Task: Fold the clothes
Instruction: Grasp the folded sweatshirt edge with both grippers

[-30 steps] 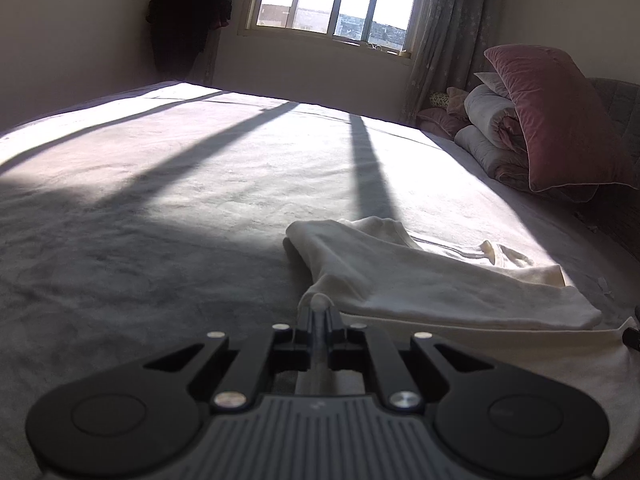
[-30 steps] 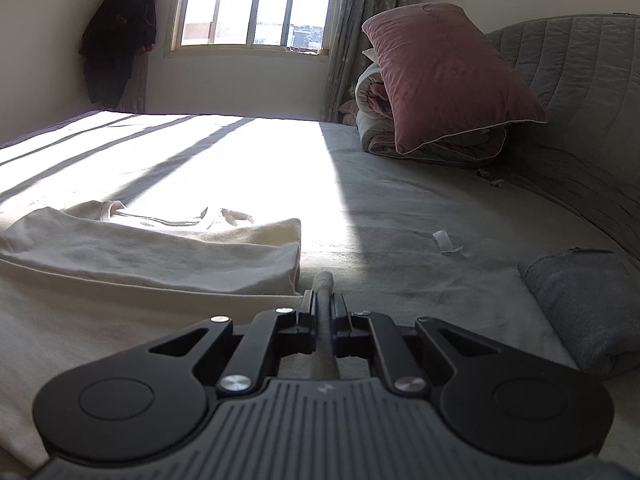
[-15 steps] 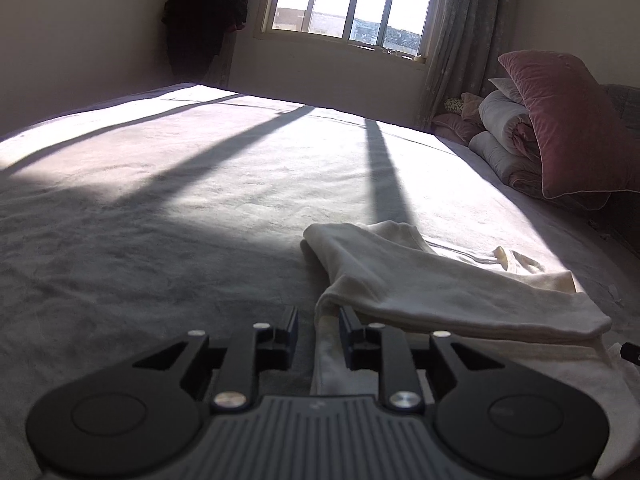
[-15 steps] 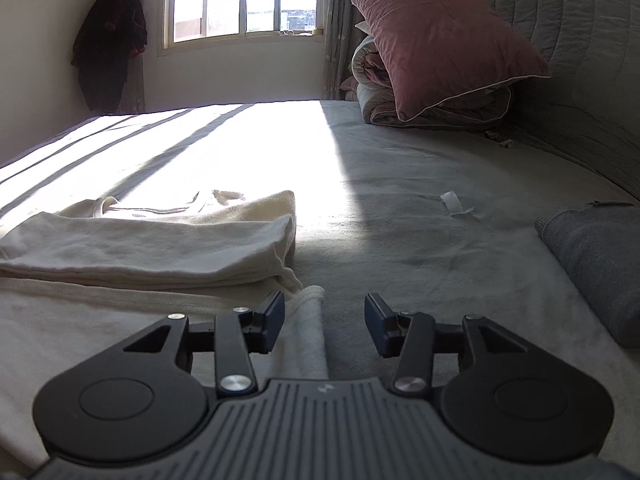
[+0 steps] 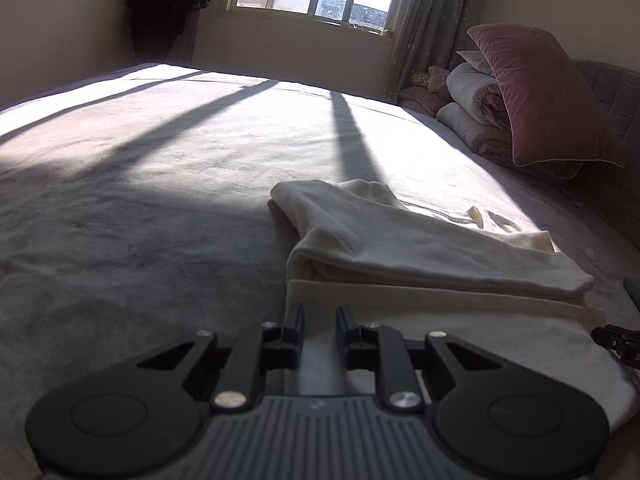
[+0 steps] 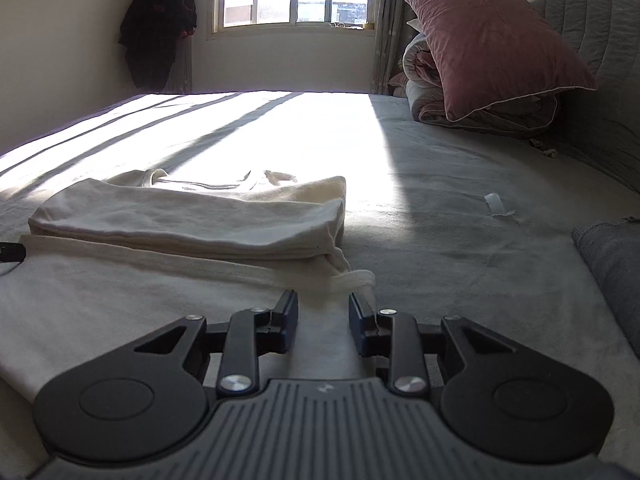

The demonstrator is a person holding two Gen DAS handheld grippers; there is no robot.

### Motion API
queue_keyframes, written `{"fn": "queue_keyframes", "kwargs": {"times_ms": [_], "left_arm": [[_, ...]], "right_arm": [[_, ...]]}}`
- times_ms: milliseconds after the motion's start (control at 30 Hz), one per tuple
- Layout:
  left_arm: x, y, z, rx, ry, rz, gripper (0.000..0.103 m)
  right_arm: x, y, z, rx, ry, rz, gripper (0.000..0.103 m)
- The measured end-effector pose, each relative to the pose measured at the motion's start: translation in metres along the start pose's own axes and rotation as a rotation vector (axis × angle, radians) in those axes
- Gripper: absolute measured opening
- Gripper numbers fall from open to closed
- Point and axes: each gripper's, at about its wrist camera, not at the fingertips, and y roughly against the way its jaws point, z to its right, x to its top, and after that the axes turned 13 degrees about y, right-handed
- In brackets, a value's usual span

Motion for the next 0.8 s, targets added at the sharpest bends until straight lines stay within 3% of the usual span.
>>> {"fn": "queue_keyframes", "kwargs": {"times_ms": [100, 300, 400, 533, 633, 733, 800], "left_arm": [[0.002, 0.001, 0.001, -0.003, -0.009, -0.013, 0.017], [0.011, 0.025, -0.007, -0.078, 0.095, -0.004, 0.024], [0.006, 0.037, 0.000, -0.163, 0.036, -0.005, 0.024], [-0.008, 0.050, 0.010, -0.266, -0.084, -0.049, 0.024], [-0.018, 0.050, 0.004, -0.278, -0.136, -0.120, 0.024], [-0.027, 0.051, -0.009, -0.246, -0.184, -0.164, 0.024], [-0.025, 0.056, -0.023, -0.258, -0.168, -0.166, 0.024]], "right_arm": [[0.000, -0.002, 0.002, 0.004, -0.011, -0.013, 0.028], [0.004, 0.016, -0.001, 0.007, -0.043, 0.016, 0.031], [0.006, 0.032, -0.009, 0.063, -0.060, 0.052, 0.036], [0.003, 0.050, -0.039, 0.176, 0.029, 0.081, 0.039], [-0.003, 0.056, -0.061, 0.227, 0.150, 0.063, 0.039], [-0.016, 0.059, -0.070, 0.198, 0.259, 0.056, 0.039], [-0.024, 0.061, -0.063, 0.191, 0.253, 0.054, 0.039]]}}
